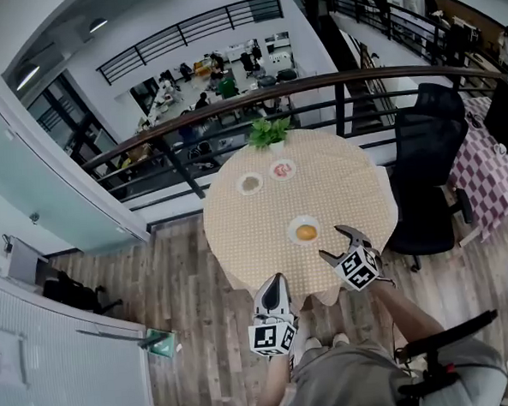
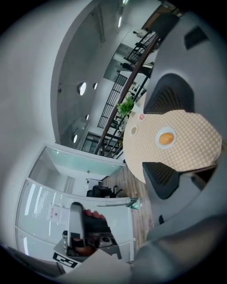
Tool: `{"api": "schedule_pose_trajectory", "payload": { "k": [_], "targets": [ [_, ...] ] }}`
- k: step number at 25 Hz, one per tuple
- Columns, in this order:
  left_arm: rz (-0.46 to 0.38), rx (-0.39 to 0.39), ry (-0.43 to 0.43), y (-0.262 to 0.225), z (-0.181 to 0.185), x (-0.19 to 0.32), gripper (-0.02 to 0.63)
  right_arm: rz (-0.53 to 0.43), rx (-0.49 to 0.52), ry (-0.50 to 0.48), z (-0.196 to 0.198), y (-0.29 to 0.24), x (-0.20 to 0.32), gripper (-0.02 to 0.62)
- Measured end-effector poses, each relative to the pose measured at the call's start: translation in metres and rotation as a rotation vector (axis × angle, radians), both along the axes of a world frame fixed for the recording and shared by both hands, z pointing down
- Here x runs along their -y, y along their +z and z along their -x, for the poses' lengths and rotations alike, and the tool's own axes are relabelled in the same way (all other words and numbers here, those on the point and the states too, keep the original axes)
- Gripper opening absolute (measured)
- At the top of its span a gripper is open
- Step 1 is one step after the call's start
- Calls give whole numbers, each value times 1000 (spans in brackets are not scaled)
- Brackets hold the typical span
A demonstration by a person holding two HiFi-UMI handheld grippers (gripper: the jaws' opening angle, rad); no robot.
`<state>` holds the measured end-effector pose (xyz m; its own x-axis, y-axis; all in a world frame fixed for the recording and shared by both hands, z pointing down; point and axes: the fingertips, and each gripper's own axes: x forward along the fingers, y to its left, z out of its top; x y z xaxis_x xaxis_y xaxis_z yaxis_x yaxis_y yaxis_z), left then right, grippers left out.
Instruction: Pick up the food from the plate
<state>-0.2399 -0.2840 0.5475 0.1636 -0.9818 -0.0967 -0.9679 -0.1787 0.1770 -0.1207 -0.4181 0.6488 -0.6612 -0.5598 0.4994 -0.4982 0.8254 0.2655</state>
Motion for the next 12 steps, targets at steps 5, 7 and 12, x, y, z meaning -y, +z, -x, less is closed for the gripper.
{"api": "schedule_pose_trajectory", "payload": {
  "k": [5,7,12],
  "targets": [
    [11,-6,-20,3,10,-2,9,-1,-120,-29,16,42,27,318],
    [14,-5,-27,4,14,-3,11,10,-160,-39,23,60,37,318],
    [19,1,-39,4,18,-1,9,41,-238,-44,33,98,64,318]
  ]
}}
